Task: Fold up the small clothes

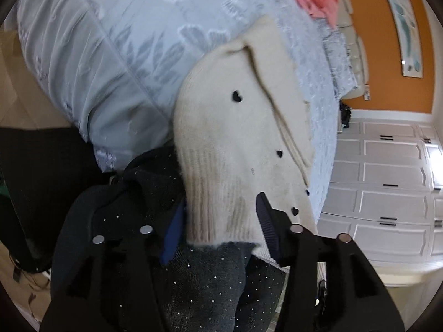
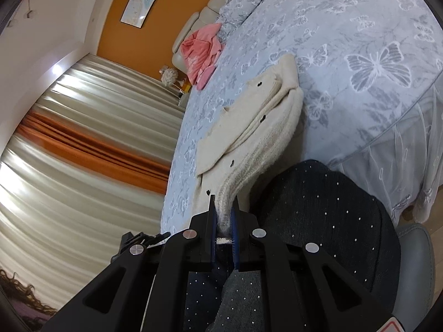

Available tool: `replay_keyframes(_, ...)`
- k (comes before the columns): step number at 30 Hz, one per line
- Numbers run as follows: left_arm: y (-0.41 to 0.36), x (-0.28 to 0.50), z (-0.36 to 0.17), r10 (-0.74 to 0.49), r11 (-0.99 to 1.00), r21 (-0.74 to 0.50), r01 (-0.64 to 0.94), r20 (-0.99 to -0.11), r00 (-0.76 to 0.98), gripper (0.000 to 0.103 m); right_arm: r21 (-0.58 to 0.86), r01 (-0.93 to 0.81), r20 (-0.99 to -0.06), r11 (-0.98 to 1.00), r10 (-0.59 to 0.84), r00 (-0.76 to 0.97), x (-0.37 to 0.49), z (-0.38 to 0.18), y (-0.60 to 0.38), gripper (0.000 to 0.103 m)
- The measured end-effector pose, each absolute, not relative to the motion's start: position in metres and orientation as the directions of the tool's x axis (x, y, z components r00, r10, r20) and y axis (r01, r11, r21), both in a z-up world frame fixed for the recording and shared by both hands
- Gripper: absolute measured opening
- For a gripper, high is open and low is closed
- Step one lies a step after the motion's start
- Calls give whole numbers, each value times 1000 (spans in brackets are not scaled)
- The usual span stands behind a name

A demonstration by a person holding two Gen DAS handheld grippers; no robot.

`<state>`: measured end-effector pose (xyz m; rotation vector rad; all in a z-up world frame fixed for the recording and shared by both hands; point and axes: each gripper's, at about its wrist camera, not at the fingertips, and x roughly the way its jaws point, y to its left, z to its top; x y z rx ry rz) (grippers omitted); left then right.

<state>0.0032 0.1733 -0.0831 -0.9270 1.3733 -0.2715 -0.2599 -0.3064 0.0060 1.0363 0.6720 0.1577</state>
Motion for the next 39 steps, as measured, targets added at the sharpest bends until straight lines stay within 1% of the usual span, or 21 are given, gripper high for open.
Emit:
replay_keyframes(2,170,4,-88,-671,621,-701,-350,-707,224,65,833,196,-448,517,424,787,-259,3,-306,9)
replay_keyframes(5,162,11,-90,-663,630,-696,-344,-713,228,62,833,217,-462,509,426,777,-256,-4,-307,10)
replay_keyframes(6,159,13,-89,-661,636,-696,-334,-714,231,54,832,220,-465,510,422,779,-255,-4,-308,10)
replay_keyframes(7,158,14,-87,-664,637,-699,-324,-712,231,18,834,219,-456,507,411,789,-257,-2,-309,9)
replay_keyframes(8,158,14,-83,-676,626,-713,-317,-698,235,8,843,202,-429,499,396,812,-260,2,-311,9)
replay_keyframes(17,184,-47,62,-776,534,-846,22,-479,409,7,866,-143,-22,479,323,946,-333,101,-336,1)
replay_keyframes(20,184,-64,82,-792,524,-849,75,-452,411,1,819,-113,-59,563,278,959,-350,128,-345,2)
replay_keyframes(22,181,-68,87,-776,552,-828,104,-463,429,0,789,-15,-192,615,269,944,-342,127,-349,11)
replay_keyframes(23,182,-66,86,-767,564,-819,103,-474,433,0,780,55,-274,624,260,926,-335,119,-351,25)
replay_keyframes(24,183,-62,78,-745,588,-806,67,-507,433,0,765,157,-381,624,243,892,-325,104,-354,58)
replay_keyframes(25,184,-59,72,-734,595,-803,33,-527,429,0,748,226,-456,624,235,858,-316,90,-355,68)
replay_keyframes(27,186,-51,50,-704,616,-785,-55,-581,408,9,694,324,-569,643,215,793,-301,62,-352,68)
replay_keyframes(28,189,-49,34,-689,625,-772,-118,-616,382,31,683,353,-612,639,237,755,-292,41,-349,68)
replay_keyframes(29,190,-47,17,-672,636,-749,-183,-655,346,62,679,378,-638,630,251,728,-287,27,-347,68)
replay_keyframes(30,191,-47,8,-660,644,-734,-217,-676,327,71,686,407,-660,604,280,697,-281,8,-344,68)
replay_keyframes(33,189,-51,-22,-650,639,-705,-308,-709,273,73,720,436,-667,540,363,651,-272,-28,-337,68)
replay_keyframes(35,181,-52,-32,-667,627,-710,-321,-702,250,74,740,429,-655,517,413,632,-266,-44,-326,65)
replay_keyframes(36,177,-52,-35,-672,623,-713,-321,-698,248,74,743,419,-651,522,419,633,-263,-46,-322,51)
replay_keyframes(37,169,-50,-37,-682,620,-723,-305,-689,247,72,742,407,-647,533,413,641,-262,-46,-318,24)
replay_keyframes(38,162,-50,-37,-686,622,-729,-286,-684,250,59,743,398,-642,538,406,650,-261,-44,-316,11)
replay_keyframes(39,153,-48,-37,-692,631,-735,-247,-678,248,48,754,389,-629,530,409,661,-261,-43,-316,8)
